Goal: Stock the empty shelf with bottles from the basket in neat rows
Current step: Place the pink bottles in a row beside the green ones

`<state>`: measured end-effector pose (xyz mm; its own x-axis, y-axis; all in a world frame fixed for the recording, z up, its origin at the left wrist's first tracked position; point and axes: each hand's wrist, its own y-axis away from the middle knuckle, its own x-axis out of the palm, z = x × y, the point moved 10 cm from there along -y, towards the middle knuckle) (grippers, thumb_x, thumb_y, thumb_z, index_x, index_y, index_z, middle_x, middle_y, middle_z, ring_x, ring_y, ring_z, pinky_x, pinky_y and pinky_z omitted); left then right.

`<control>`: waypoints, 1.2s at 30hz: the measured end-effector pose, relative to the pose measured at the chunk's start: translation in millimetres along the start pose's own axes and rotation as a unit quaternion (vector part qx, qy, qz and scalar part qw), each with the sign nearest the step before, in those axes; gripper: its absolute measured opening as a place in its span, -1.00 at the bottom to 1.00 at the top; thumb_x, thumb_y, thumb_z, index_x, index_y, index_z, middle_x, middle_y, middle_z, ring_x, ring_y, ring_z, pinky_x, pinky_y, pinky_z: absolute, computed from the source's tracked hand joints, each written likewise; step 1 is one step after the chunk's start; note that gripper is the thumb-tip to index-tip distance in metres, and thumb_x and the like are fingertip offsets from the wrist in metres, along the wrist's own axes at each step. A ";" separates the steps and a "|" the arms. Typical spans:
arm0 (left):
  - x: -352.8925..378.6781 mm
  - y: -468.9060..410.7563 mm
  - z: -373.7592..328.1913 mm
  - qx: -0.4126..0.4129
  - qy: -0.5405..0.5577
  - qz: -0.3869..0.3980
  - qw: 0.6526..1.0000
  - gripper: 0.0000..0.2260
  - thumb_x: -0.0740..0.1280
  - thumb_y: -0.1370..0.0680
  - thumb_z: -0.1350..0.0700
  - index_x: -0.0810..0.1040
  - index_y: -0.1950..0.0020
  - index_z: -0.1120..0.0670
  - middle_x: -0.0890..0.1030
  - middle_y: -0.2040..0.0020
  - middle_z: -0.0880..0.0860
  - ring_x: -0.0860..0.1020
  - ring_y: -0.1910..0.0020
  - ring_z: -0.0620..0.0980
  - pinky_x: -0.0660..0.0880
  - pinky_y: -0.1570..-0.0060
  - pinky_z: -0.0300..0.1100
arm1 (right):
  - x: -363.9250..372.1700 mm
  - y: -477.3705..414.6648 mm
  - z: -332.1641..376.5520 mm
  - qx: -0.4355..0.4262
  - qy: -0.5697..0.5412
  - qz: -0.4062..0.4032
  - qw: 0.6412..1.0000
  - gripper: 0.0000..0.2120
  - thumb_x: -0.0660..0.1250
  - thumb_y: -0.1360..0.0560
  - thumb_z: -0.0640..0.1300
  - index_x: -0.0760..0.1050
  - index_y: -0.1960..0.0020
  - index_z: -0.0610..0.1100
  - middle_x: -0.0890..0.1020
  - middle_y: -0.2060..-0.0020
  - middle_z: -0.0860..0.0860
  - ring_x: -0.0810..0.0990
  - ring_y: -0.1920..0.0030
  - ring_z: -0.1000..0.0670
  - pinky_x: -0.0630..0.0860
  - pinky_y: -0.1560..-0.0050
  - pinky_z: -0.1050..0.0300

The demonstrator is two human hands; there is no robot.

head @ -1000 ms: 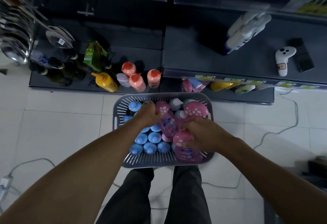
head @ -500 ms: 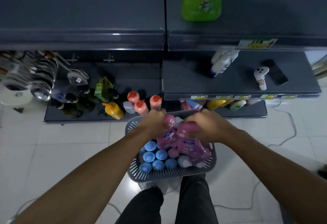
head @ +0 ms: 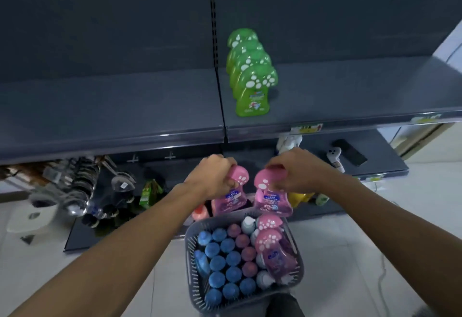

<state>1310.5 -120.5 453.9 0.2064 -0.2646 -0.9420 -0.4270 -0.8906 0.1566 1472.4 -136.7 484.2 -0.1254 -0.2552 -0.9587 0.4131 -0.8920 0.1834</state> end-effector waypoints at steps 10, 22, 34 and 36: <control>-103.6 -14.8 -72.3 0.050 0.017 -0.075 0.996 -0.56 0.51 -0.49 -0.07 0.54 -0.29 0.07 0.63 -0.15 0.10 0.61 -0.06 0.14 0.60 -0.09 0.01 | -140.8 20.0 -23.4 0.024 0.005 -0.072 0.997 -0.55 0.54 -0.32 0.25 0.66 -0.13 0.08 0.71 0.05 0.16 0.62 0.06 0.10 0.56 -0.01 0.12; -174.2 -87.5 -172.5 0.103 0.057 -0.144 0.983 -0.59 0.56 -0.45 -0.08 0.61 -0.24 0.02 0.66 -0.02 -0.02 0.60 0.05 -0.01 0.59 0.00 -0.07 | -245.6 -27.9 -131.0 0.047 0.011 -0.109 0.993 -0.56 0.57 -0.29 0.19 0.63 -0.14 0.18 0.68 0.06 0.24 0.62 0.04 0.12 0.61 -0.03 0.03; -194.0 -200.2 -181.7 0.047 0.022 -0.173 0.984 -0.50 0.57 -0.43 -0.03 0.57 -0.34 -0.01 0.56 -0.17 0.01 0.58 -0.09 0.05 0.52 -0.17 -0.05 | -272.1 -147.4 -202.5 -0.005 0.000 -0.143 0.990 -0.56 0.54 -0.31 0.19 0.61 -0.16 0.18 0.67 0.00 0.19 0.58 -0.01 0.04 0.52 0.03 0.08; -195.4 -214.6 -178.3 0.038 0.024 -0.180 0.983 -0.50 0.57 -0.42 0.01 0.58 -0.34 -0.01 0.56 -0.16 0.03 0.58 -0.07 0.06 0.52 -0.15 -0.05 | -269.8 -165.5 -209.2 -0.008 -0.002 -0.143 0.990 -0.54 0.53 -0.30 0.20 0.60 -0.17 0.17 0.67 -0.03 0.16 0.59 -0.05 0.01 0.55 -0.03 0.03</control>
<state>1518.8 56.4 657.3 0.3962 0.0441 -0.9171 -0.3823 -0.9002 -0.2085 1626.6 157.8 667.1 -0.2426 0.0064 -0.9701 0.3751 -0.9216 -0.0998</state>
